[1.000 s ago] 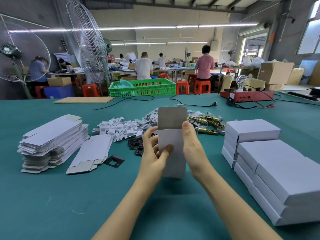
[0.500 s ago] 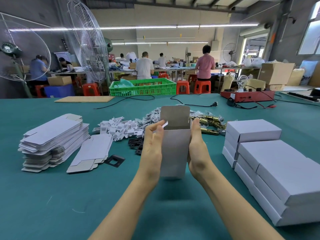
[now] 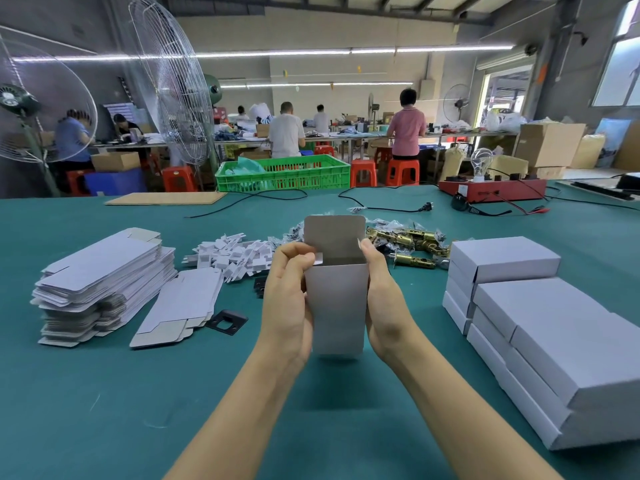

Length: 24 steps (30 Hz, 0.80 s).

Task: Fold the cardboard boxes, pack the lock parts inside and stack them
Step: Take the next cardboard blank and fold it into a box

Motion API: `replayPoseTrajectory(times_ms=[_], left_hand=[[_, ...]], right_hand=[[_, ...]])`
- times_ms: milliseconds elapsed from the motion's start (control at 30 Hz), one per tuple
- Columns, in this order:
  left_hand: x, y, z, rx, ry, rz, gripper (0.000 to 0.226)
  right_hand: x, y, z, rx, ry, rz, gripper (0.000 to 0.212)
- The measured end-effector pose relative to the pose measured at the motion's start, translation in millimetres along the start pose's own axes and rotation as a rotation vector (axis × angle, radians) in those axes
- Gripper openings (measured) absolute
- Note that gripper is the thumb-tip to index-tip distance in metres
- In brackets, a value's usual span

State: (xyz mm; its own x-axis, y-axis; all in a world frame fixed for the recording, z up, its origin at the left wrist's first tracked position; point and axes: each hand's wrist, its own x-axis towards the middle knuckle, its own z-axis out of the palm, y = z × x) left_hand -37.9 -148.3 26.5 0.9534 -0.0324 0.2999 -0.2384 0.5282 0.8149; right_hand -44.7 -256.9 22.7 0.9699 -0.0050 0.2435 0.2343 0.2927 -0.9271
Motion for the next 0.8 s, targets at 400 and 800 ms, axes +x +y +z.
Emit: replayPoseTrajectory(times_ms=[400, 800], left_hand=[[-2, 4, 10, -0.072, 0.029, -0.032, 0.039], [-2, 6, 8, -0.028, 0.008, -0.050, 0.035]], right_hand=[[1, -12, 5, 0.031, 0.103, -0.219, 0.053], [-2, -17, -2, 0.177, -0.046, -0.137, 0.027]])
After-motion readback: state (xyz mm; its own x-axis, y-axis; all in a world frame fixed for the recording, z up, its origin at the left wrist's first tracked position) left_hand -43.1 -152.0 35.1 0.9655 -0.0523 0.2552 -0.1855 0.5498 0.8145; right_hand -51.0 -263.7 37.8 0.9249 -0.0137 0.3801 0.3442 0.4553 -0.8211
